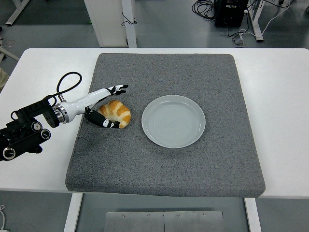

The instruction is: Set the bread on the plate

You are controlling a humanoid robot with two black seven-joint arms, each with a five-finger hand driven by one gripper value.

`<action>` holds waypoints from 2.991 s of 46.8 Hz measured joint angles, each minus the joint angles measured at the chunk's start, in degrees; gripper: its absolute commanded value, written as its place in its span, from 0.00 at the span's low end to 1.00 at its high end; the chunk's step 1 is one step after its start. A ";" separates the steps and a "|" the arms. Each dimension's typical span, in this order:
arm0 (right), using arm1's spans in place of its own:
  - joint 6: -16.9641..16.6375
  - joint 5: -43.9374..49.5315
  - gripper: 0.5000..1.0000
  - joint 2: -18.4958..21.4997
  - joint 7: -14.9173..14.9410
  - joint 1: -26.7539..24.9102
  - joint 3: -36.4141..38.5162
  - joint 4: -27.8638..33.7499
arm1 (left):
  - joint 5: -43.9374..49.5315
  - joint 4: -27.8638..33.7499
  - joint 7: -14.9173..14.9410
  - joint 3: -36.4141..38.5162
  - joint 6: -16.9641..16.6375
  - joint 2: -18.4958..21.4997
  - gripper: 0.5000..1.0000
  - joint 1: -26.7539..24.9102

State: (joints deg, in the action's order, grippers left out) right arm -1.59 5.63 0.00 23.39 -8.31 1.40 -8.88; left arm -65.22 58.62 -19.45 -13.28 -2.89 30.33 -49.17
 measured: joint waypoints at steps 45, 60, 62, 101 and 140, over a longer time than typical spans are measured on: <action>0.00 0.00 1.00 0.00 0.00 -0.01 0.00 0.00 | 0.71 0.10 -1.46 3.02 -4.67 1.42 0.00 -2.36; 0.03 0.00 1.00 0.00 -0.02 0.00 0.00 0.00 | 1.56 0.91 -1.60 3.27 -2.88 5.10 0.00 -10.34; 0.03 0.00 1.00 0.00 -0.02 -0.03 0.00 0.00 | 1.64 0.91 -1.60 3.27 -2.06 5.70 0.00 -11.94; 0.03 0.00 1.00 0.00 0.00 0.01 0.00 0.00 | 0.73 0.71 -1.29 4.58 5.60 6.95 0.00 -29.47; 0.02 0.00 1.00 0.00 -0.01 0.01 0.00 0.00 | -0.34 0.86 -1.55 9.70 7.03 -12.37 0.00 -38.81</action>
State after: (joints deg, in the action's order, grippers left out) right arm -1.57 5.62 0.00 23.38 -8.30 1.41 -8.88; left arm -65.57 59.48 -21.00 -3.58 4.14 17.96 -87.98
